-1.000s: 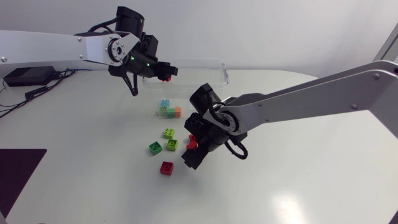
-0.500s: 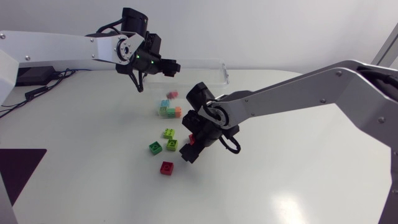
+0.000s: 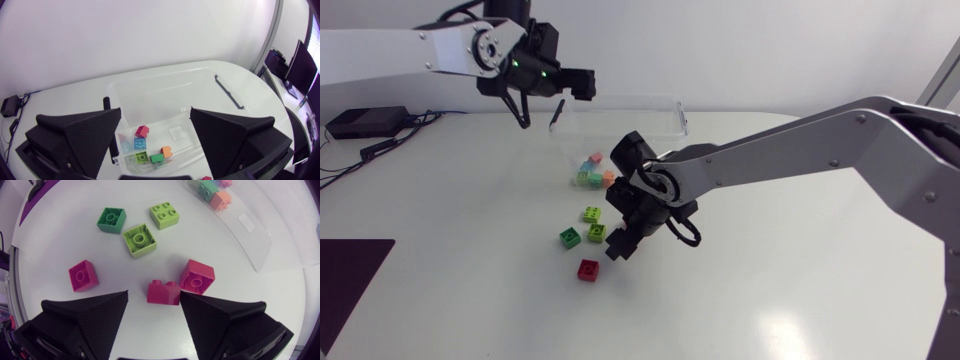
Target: Place the duplo bricks in the container
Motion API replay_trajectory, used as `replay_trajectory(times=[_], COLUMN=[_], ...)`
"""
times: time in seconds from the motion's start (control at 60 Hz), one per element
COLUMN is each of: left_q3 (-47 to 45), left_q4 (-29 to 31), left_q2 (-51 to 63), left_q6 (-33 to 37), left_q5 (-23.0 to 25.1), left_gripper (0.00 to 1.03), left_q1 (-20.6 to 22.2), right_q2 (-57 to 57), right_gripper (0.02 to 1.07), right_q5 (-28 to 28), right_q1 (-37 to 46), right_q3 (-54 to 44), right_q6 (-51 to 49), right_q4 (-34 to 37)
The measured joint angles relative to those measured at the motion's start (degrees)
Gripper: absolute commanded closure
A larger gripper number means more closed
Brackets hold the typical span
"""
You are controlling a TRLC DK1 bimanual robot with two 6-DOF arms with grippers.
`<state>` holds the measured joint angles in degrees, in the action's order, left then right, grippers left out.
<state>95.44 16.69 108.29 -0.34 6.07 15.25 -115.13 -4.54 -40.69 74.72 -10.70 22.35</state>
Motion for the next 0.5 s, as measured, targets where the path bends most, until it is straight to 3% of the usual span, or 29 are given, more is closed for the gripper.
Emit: replay_trajectory(times=[0.15,0.5], left_q3=[-2.08,-13.35], left_q4=[1.70,6.47], left_q2=[-8.94,-18.45], left_q6=[-0.13,-0.07], left_q5=[1.31,1.95], left_gripper=[0.05,0.05], left_q1=[-0.13,-0.13], right_q2=[-1.01,-1.07], right_gripper=[0.58,0.64], right_q5=[1.31,2.43], right_q1=[-0.15,-0.15], right_q3=[0.98,0.24], right_q6=[0.42,1.27], right_q4=[0.39,0.63])
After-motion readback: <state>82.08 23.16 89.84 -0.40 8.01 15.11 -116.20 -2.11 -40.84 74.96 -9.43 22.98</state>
